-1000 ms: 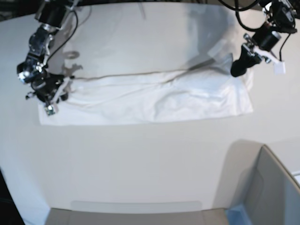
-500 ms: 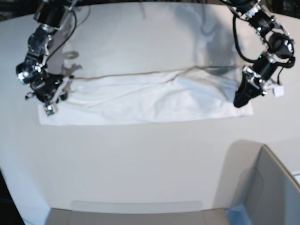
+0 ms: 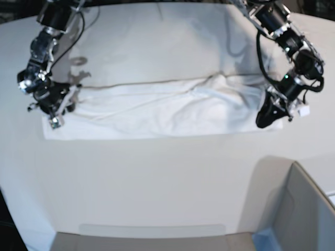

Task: Layout the t-shirt on the table in an organized manner, then fold the t-shirt properly
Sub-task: 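Reposition the left gripper along the strip end and regrasp the fabric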

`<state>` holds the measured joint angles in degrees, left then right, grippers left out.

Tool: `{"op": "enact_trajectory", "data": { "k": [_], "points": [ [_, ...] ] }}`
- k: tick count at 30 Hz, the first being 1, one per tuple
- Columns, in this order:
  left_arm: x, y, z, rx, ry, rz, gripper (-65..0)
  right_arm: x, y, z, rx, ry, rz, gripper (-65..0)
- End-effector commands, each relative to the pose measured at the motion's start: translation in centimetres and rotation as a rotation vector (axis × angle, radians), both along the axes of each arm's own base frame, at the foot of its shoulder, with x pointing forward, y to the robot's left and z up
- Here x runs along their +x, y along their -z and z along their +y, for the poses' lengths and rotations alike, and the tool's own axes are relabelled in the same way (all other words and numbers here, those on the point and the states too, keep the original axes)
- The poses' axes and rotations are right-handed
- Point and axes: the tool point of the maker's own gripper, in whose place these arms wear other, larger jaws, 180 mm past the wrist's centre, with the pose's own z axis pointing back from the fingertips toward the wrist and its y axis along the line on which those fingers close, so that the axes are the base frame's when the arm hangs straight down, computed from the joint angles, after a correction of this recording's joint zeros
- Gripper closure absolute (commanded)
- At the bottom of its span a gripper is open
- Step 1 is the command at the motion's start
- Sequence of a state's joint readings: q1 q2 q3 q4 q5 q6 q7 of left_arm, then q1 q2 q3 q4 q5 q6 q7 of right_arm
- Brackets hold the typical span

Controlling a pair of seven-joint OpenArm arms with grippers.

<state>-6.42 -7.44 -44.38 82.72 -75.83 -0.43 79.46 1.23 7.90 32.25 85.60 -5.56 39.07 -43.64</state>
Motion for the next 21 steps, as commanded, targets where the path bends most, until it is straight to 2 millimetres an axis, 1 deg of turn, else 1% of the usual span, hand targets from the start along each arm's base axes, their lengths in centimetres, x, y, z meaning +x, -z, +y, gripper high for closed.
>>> {"op": "enact_trajectory", "data": {
  "k": [1, 4, 6, 8, 9, 11, 13, 16, 18, 19, 21],
  "points": [
    [0.9, -1.7, 0.6, 0.028, 0.005, -0.046, -5.5, -0.2, -0.1, -0.8, -0.042, -0.008, 0.023, -18.6],
    [1.0, -1.6, 1.0, 0.055, 0.004, -0.034, -5.4, -0.2, -0.1, -0.9, -0.043, -0.008, 0.023, -18.6],
    [0.8, -2.2, 2.0, 0.096, 0.002, -0.04, -5.6, -0.3, -0.1, -0.9, -0.043, -0.008, 0.024, -18.6],
    [-0.2, -2.3, 2.8, 0.149, 0.004, -0.026, -5.9, -0.3, -0.1, -1.1, -0.048, -0.007, 0.026, -18.6],
    [-0.7, -2.7, 3.4, 0.189, 0.006, -0.025, -6.7, -0.5, 0.0, -1.1, -0.049, -0.007, 0.031, -18.6],
    [-1.8, -3.2, 3.8, 0.269, 0.03, -0.015, -10.2, -0.5, 0.0, -1.1, -0.049, -0.007, 0.031, -18.6],
    [-2.8, -4.1, 3.6, 0.379, 0.092, -0.01, -16.3, -0.5, 0.0, -1.1, -0.049, -0.009, 0.031, -18.6],
    [-3.7, -4.8, 2.0, 0.467, 0.174, -0.017, -23.7, -0.5, 0.1, -0.9, -0.048, -0.012, 0.031, -18.6],
    [-3.9, -4.8, 1.3, 0.507, 0.193, -0.006, -24.6, -0.4, 0.1, -0.8, -0.045, -0.012, 0.03, -18.6],
    [-3.9, -4.4, 1.0, 0.529, 0.203, 0.017, -24.6, -0.4, 0.1, -0.7, -0.043, -0.014, 0.03, -18.6],
    [-3.9, -2.9, 0.0, 0.574, 0.241, 0.083, -24.6, -0.4, 0.1, -0.7, -0.043, -0.014, 0.03, -18.6]
  ]
}}
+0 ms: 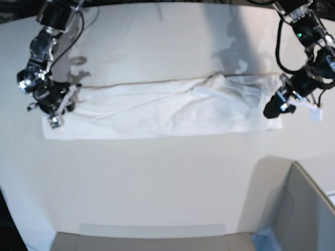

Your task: Layout the t-shirt on the table in an organized manner, then fold the t-shirt properly

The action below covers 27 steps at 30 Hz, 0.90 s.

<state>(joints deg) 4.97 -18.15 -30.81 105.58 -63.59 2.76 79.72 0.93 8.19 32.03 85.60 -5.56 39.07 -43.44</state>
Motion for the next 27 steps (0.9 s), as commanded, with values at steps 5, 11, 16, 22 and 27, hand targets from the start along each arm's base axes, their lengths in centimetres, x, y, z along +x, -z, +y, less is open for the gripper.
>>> {"op": "enact_trajectory", "data": {
  "k": [5, 11, 16, 22, 27],
  "points": [
    [0.7, 1.7, -3.0, 0.15, 0.097, 0.097, -24.6, -0.3, 0.0, -0.7, -0.041, -0.009, 0.027, -18.6],
    [0.1, 3.3, -2.8, 0.258, 0.081, 0.154, -24.6, -0.6, 0.1, -1.0, -0.044, -0.005, 0.033, -18.6],
    [0.2, 3.1, -2.4, 0.268, 0.065, 0.149, -24.5, -0.9, 0.4, -1.0, -0.044, -0.005, 0.04, -18.6],
    [0.6, 1.7, -2.4, 0.261, 0.025, 0.121, -21.0, -0.8, 0.3, -0.9, -0.042, -0.007, 0.039, -18.6],
    [0.7, 1.7, -1.6, 0.259, -0.035, 0.146, -21.0, -0.7, 0.3, -0.8, -0.042, -0.008, 0.038, -18.6]
  ]
}}
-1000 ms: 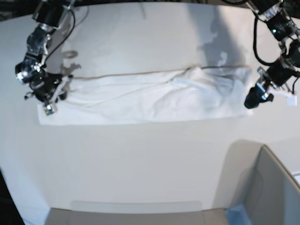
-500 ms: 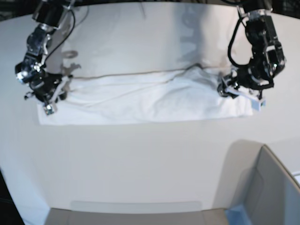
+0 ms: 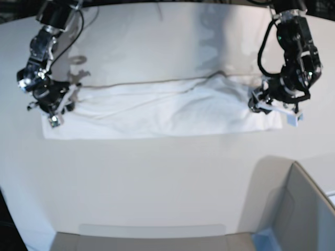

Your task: Layout the t-shirt on the table in an organized manner, then fold the t-shirt properly

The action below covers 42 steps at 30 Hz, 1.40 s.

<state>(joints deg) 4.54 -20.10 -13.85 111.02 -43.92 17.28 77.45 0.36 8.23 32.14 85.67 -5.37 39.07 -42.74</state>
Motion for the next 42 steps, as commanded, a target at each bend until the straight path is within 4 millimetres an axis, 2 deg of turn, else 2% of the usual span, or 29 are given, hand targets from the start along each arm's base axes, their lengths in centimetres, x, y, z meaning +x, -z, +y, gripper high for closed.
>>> {"op": "enact_trajectory", "data": {
  "k": [1, 6, 9, 12, 22, 28, 31, 34, 38, 42],
  "points": [
    [0.7, -0.8, 0.5, 0.021, -0.013, -0.039, -21.0, -0.5, 0.2, -0.9, -0.05, -0.007, 0.042, -18.6],
    [0.6, -0.1, 2.1, 0.182, -0.014, -0.026, -21.0, -0.5, 0.2, -0.9, -0.05, -0.007, 0.042, -18.6],
    [0.2, 0.8, 1.5, 0.237, 0.022, 0.0, -21.0, -0.5, 0.2, -0.9, -0.05, -0.007, 0.042, -18.6],
    [0.0, 1.3, 0.6, 0.247, 0.056, 0.013, -21.0, -0.4, 0.1, -0.9, -0.05, -0.007, 0.04, -18.6],
    [0.0, 1.6, 0.5, 0.249, 0.059, 0.015, -21.0, -0.4, 0.1, -0.9, -0.05, -0.007, 0.039, -18.6],
    [-0.4, 3.5, 1.4, 0.244, 0.038, 0.074, -20.8, -0.4, 0.1, -0.8, -0.048, -0.007, 0.039, -18.6],
    [-0.1, 3.9, 2.1, 0.264, 0.017, 0.06, -20.5, -0.4, 0.1, -0.8, -0.048, -0.007, 0.039, -18.6],
    [0.0, 4.0, 2.3, 0.265, 0.011, 0.06, -15.2, -0.4, 0.1, -0.8, -0.047, -0.007, 0.039, -18.6],
    [0.1, 4.1, 2.4, 0.264, 0.005, 0.057, -4.9, -0.4, 0.1, -0.8, -0.047, -0.007, 0.039, -18.6],
    [0.6, 3.8, 2.6, 0.26, -0.007, 0.045, -3.7, -0.4, 0.1, -0.8, -0.047, -0.007, 0.039, -18.6]
  ]
}}
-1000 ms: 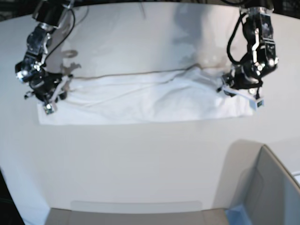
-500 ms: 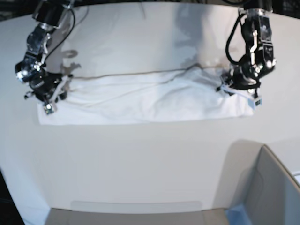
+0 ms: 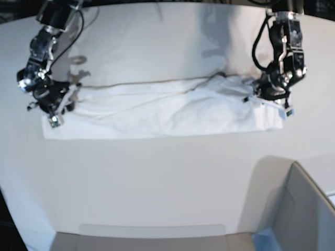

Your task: Layout the t-shirt on the table in an organized manner, then fold the t-shirt properly

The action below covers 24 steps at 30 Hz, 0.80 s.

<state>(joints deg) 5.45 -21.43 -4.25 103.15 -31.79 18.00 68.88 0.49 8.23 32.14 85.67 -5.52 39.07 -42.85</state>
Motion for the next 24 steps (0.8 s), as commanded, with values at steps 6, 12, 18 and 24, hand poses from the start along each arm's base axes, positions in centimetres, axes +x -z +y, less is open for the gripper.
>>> {"op": "enact_trajectory", "data": {
  "k": [6, 12, 18, 24],
  "points": [
    [2.9, -2.6, 0.5, 0.015, -0.003, -0.099, -3.7, -0.4, 0.2, -0.7, -0.044, -0.008, 0.038, -18.6],
    [4.4, -2.8, 0.3, -0.006, -0.022, -0.113, -3.7, -0.4, 0.1, -0.8, -0.045, -0.008, 0.038, -18.6],
    [4.3, -0.6, 2.1, 0.024, -0.075, -0.088, -3.7, -0.4, 0.1, -0.9, -0.047, -0.006, 0.038, -18.6],
    [3.6, -0.1, 5.8, 0.055, -0.161, -0.077, -3.7, -0.4, 0.1, -0.9, -0.047, -0.006, 0.038, -18.6]
  ]
}}
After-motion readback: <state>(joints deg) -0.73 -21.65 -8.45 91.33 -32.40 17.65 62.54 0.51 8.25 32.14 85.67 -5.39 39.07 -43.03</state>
